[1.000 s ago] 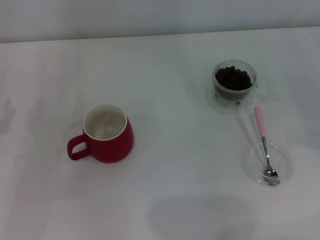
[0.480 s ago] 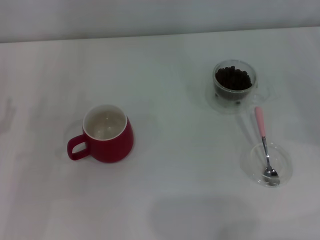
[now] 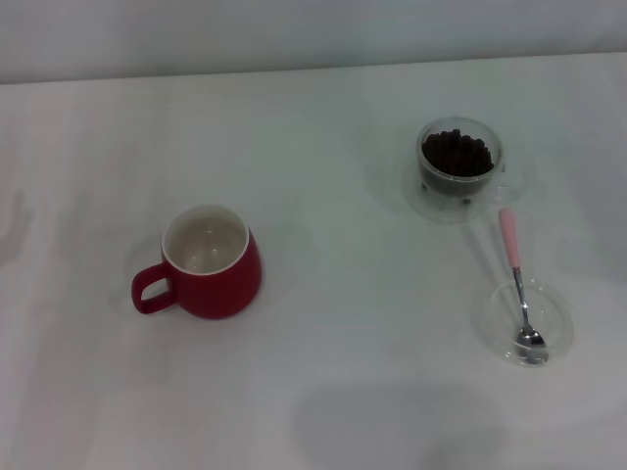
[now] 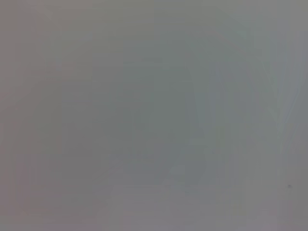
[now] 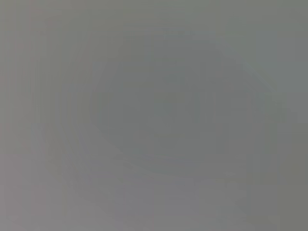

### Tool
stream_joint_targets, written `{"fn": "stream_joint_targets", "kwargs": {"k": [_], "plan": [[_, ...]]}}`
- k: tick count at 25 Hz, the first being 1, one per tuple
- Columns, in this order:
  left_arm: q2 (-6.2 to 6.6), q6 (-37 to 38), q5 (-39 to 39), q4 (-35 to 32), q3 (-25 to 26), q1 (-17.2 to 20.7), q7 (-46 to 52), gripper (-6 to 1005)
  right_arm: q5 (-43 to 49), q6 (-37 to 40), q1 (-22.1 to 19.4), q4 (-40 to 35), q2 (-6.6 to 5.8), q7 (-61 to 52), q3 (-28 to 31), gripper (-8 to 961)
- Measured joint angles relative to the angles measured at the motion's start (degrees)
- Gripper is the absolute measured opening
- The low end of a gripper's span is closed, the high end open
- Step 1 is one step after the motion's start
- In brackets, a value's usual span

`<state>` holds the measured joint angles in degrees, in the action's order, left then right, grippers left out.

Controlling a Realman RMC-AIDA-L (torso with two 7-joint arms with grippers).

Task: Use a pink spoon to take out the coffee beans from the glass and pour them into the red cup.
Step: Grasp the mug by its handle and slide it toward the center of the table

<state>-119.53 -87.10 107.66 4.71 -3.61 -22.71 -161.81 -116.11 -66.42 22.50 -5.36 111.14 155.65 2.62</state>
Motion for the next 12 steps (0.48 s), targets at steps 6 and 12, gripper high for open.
{"fn": "stream_joint_targets", "kwargs": {"k": [6, 12], "plan": [[0.0, 0.0, 0.0, 0.2, 0.0, 0.16, 0.0, 887, 0.01, 0.22, -0.04, 0.0, 0.18, 0.0, -0.17, 753], [0.0, 0.0, 0.0, 0.67, 0.01, 0.2, 0.0, 887, 0.01, 0.46, -0.06, 0.0, 0.29, 0.0, -0.27, 753]]}}
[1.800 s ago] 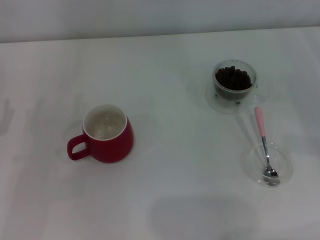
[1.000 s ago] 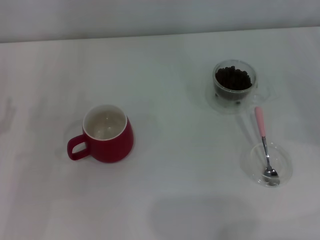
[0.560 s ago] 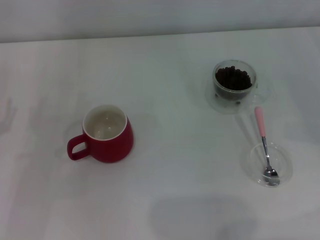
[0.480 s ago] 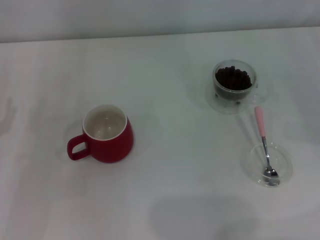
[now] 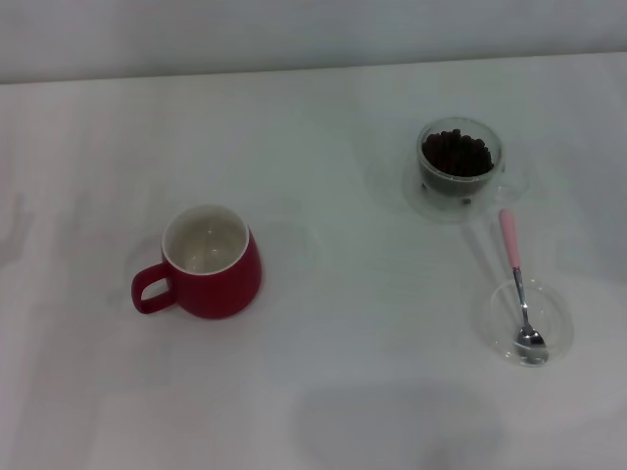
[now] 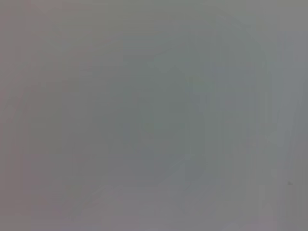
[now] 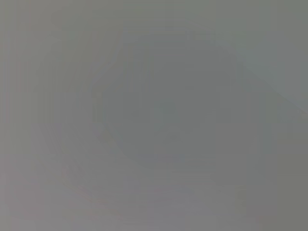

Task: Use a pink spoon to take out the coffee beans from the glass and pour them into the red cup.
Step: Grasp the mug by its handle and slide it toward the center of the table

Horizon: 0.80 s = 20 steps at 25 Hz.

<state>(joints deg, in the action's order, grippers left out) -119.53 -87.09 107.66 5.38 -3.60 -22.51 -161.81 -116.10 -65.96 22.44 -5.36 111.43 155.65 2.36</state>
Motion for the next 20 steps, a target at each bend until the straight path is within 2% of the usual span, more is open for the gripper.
{"fn": "stream_joint_targets", "kwargs": {"k": [13, 20], "plan": [[0.09, 0.15, 0.13, -0.06, 0.27, -0.14, 0.0, 888, -0.06, 0.11, 0.23, 0.0, -0.01, 0.03, 0.02, 753], [0.15, 1.1, 0.44, -0.46, 0.51, -0.86, 0.0, 888, -0.06, 1.65, 0.68, -0.22, -0.47, 0.18, 0.02, 753]]}}
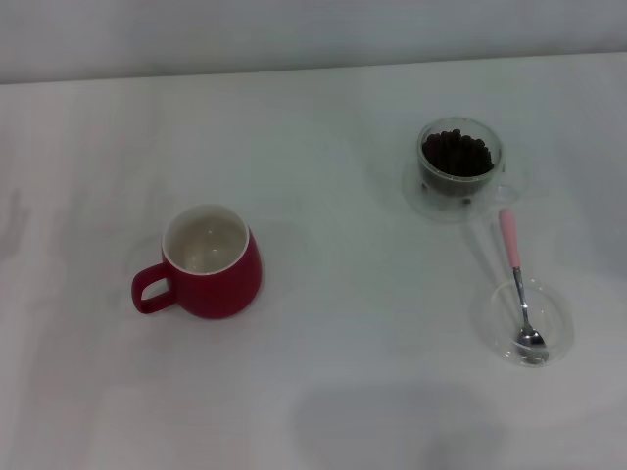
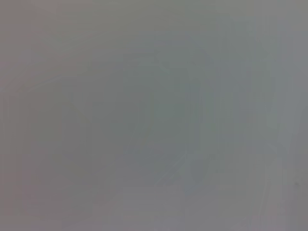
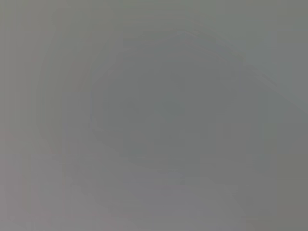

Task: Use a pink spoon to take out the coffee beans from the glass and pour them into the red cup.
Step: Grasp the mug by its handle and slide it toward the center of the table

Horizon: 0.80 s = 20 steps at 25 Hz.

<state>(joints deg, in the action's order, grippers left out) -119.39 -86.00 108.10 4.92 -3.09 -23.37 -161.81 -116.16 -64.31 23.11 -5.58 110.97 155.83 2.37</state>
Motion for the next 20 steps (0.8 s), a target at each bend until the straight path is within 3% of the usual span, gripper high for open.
{"fn": "stream_joint_targets", "kwargs": {"k": [11, 14, 20], "plan": [[0.02, 0.32, -0.43, -0.38, -0.4, -0.17, 0.0, 888, 0.01, 1.27, -0.72, -0.28, 0.37, 0.14, 0.03, 754], [-0.03, 0.03, -0.49, -0.38, -0.47, 0.11, 0.0, 888, -0.24, 1.22, -1.17, -0.86, 1.12, 0.37, 0.29, 754], [-0.02, -1.23, -0.7, -0.74, -0.56, 1.01, 0.0, 887, -0.21, 1.15, -1.5, -3.41, 3.79, 0.52, 0.22, 754]]}}
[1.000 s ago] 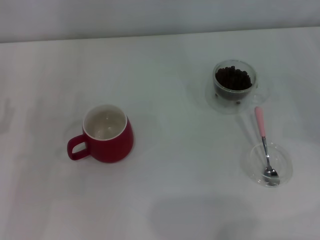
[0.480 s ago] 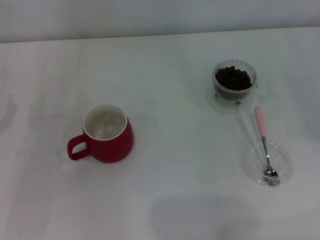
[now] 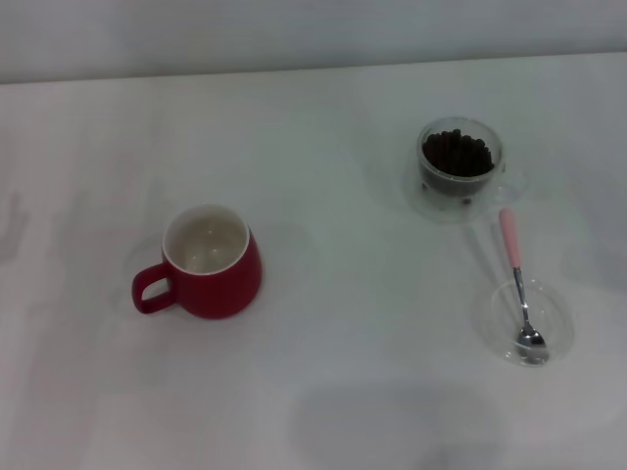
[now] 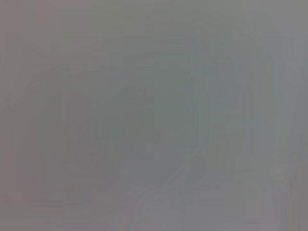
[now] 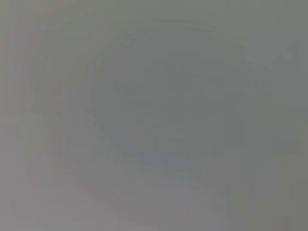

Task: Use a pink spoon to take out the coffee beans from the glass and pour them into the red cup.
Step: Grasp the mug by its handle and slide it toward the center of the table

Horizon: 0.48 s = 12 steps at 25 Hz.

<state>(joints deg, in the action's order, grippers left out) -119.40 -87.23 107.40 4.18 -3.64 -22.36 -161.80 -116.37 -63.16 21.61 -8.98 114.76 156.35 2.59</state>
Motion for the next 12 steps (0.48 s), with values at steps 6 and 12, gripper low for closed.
{"fn": "stream_joint_targets", "kwargs": {"k": [6, 12], "plan": [[0.12, -0.07, -2.19, -0.26, -0.14, 1.48, 0.0, 890, 0.23, -1.77, -1.26, 1.38, 0.14, -0.36, -0.3, 754], [0.01, -3.73, -6.92, -0.25, -0.14, 5.17, -0.02, 891, 2.15, -9.41, -4.37, 4.21, 0.1, -0.96, -0.94, 754]]}}
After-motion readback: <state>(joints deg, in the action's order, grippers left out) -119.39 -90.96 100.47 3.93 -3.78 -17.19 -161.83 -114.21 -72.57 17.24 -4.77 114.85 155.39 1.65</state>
